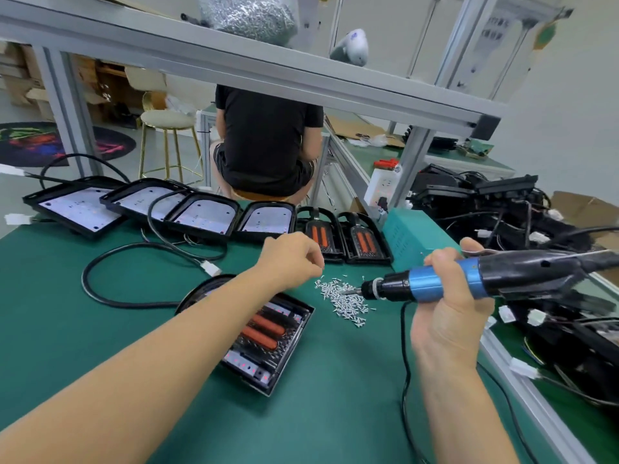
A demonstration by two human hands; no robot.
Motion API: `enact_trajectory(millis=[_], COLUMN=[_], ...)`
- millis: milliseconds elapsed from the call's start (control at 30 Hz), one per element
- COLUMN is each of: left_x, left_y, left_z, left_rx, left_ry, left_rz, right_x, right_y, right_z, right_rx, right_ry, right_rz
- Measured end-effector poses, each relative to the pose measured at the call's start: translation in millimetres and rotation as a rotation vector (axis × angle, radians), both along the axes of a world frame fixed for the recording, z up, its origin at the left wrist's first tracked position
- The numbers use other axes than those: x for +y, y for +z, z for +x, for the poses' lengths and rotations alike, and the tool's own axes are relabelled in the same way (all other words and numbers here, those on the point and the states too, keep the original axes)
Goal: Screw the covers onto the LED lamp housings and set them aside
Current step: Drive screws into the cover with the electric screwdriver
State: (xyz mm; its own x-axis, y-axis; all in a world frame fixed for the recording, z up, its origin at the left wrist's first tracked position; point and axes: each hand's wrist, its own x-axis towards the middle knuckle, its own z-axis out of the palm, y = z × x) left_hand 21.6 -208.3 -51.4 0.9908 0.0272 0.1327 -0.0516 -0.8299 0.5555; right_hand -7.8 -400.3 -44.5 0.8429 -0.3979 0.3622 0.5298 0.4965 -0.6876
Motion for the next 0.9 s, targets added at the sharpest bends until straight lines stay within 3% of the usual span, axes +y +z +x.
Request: enact_trajectory(millis=[200,367,900], left_x=[-28,-36,-53], left_y=[-23,-42,-50], left_z=[37,49,51], left_rx=[0.224,0.309,0.222], left_ry=[0.028,0.043,0.026], left_rz=[0.178,0.347,0.502], right_x=[-13,-19,-24], right_y=[-2,-3,-5], right_z=[-1,0,-4], right_rx=[0.017,0.023,0.045], right_ry=[0.001,0.008,0.021], right_rz=[0.018,0.022,-0.007])
